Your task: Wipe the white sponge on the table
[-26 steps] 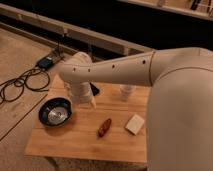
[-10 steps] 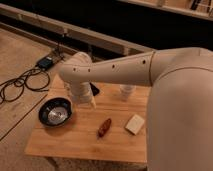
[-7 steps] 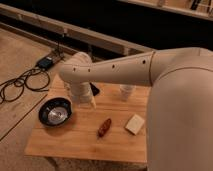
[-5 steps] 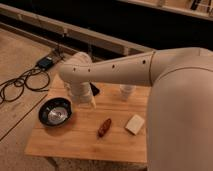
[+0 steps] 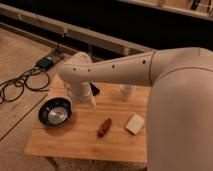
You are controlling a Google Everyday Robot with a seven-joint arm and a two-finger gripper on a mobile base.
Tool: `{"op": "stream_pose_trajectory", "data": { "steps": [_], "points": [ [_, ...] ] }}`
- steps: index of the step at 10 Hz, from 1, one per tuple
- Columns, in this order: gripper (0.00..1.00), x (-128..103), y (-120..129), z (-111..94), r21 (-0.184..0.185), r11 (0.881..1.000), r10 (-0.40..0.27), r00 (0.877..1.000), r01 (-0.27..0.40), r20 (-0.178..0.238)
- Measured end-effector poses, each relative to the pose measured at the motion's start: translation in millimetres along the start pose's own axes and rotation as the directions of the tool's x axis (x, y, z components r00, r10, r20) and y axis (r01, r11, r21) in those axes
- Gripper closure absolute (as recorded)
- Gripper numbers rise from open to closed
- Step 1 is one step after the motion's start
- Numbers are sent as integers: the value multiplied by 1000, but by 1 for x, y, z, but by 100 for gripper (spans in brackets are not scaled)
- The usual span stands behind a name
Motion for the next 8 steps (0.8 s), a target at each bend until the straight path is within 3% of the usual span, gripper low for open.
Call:
{"op": "stream_pose_trajectory", "data": {
  "steps": [7,8],
  "points": [
    [35,0,-1,1,3,1000,1,1000,-1,-2],
    [35,-1,-12,6,23,1000,12,1000,-12,-10]
  ]
}}
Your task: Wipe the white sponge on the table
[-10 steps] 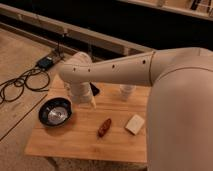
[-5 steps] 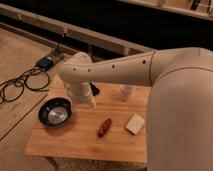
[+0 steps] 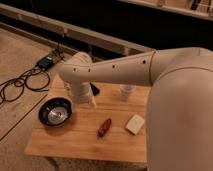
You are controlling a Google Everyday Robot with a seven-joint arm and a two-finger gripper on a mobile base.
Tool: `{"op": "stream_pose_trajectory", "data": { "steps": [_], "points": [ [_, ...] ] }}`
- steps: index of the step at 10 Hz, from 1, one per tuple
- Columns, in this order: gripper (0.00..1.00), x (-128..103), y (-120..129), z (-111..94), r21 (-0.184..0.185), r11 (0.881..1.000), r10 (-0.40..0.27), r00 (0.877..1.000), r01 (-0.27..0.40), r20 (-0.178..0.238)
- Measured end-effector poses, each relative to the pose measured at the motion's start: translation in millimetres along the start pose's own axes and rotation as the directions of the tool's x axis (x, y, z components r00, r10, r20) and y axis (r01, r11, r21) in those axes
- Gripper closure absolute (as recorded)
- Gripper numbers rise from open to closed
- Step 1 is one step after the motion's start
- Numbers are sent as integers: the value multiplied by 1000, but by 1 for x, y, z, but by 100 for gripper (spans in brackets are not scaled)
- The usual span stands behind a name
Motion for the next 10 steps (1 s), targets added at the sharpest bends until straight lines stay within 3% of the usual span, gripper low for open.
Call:
{"op": "stream_pose_trajectory", "data": {
  "steps": [2,5,6,7,10],
  "points": [
    [35,-4,-35,13,53,998,39,999,-38,-15],
    [35,-4,-108,30,132,985,116,993,-113,-13],
    [35,7,-147,38,170,971,174,985,-170,-6],
    [35,18,-168,44,194,960,206,979,-201,-3],
    [35,47,-208,61,262,934,253,967,-241,-11]
  ]
}}
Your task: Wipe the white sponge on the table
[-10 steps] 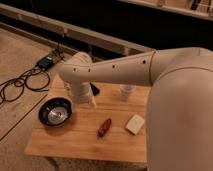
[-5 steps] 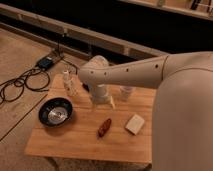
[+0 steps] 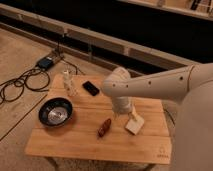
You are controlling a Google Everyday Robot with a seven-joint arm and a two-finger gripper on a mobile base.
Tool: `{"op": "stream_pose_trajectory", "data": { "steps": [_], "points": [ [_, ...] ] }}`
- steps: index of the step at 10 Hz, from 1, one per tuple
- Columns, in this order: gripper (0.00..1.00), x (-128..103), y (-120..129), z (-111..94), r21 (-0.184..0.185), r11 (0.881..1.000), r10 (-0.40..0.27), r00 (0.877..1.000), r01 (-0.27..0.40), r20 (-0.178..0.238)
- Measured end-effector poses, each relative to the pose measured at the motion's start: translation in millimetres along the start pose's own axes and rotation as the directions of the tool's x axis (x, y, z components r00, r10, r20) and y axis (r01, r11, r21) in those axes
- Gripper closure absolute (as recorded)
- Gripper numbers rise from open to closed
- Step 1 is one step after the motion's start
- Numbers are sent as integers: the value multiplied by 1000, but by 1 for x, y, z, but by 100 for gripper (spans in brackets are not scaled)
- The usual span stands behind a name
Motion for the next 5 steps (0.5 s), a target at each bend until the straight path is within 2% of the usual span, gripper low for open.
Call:
{"op": "stream_pose_trajectory", "data": {
  "steps": [3,5],
  "points": [
    [35,5,-14,26,68,998,-7,1000,9,-26],
    [35,2,-12,43,95,995,9,999,-6,-38]
  ]
}}
